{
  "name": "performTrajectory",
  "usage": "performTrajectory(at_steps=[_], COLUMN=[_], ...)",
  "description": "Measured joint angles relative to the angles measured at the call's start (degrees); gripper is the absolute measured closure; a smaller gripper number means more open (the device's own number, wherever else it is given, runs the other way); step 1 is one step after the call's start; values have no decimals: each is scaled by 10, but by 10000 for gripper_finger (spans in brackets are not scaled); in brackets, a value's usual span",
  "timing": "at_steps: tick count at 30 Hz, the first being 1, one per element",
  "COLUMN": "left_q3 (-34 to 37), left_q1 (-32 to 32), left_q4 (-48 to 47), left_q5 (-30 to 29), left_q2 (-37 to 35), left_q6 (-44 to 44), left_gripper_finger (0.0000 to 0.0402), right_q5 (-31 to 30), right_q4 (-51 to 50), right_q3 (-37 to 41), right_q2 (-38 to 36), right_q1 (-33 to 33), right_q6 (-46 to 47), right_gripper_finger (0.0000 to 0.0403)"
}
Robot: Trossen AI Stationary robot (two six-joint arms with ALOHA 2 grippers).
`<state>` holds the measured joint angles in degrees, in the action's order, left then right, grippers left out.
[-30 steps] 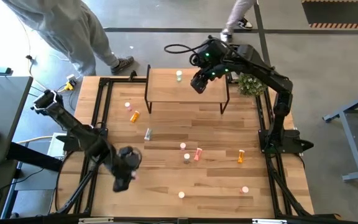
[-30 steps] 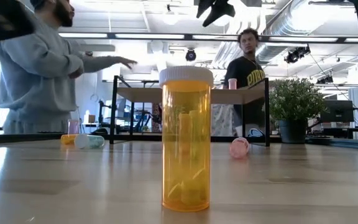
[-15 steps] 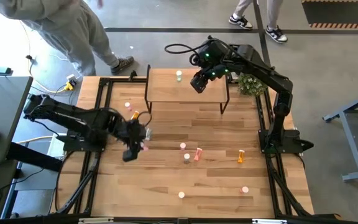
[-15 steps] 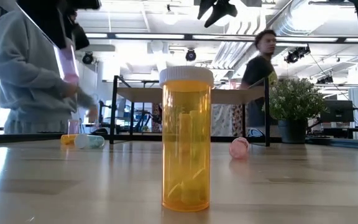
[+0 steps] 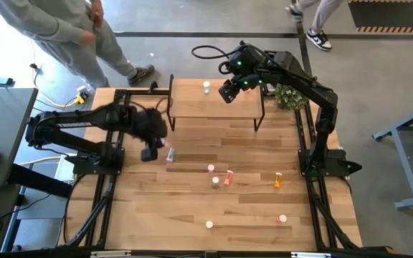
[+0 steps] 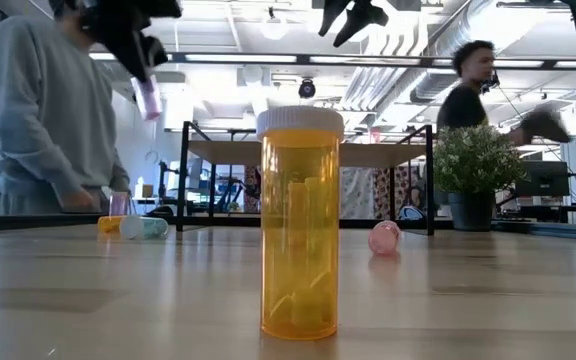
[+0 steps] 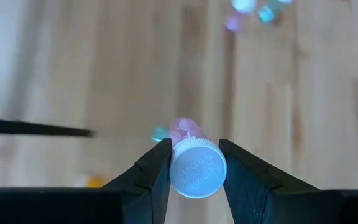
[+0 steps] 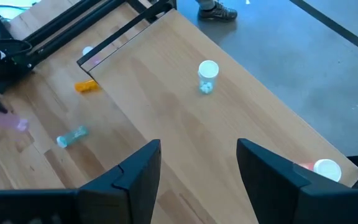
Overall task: Pick and place medicine bottles onto shelf by color
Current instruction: Put the bottom pink pill bottle on the shelf
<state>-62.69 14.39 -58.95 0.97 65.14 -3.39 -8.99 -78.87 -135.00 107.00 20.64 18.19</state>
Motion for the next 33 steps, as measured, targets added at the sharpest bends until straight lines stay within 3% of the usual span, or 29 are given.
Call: performTrajectory(at_steps=[12, 26, 33], left_q3=[-140, -347, -415], left_q1=[106, 215, 265], left_q4=[1, -12, -54], left_q5=[-77, -80, -74], left_q2=[43, 213, 297], left_q6=[-122, -202, -194], left_gripper_finger=[286, 286, 286], right_q5=[0, -24, -24], right_q4=[3, 3, 3], right_q3=[9, 9, 9], right_q2=[2, 3, 3], right_q1=[0, 0, 0], right_q6=[10, 9, -7], right_gripper_finger=[201, 201, 201])
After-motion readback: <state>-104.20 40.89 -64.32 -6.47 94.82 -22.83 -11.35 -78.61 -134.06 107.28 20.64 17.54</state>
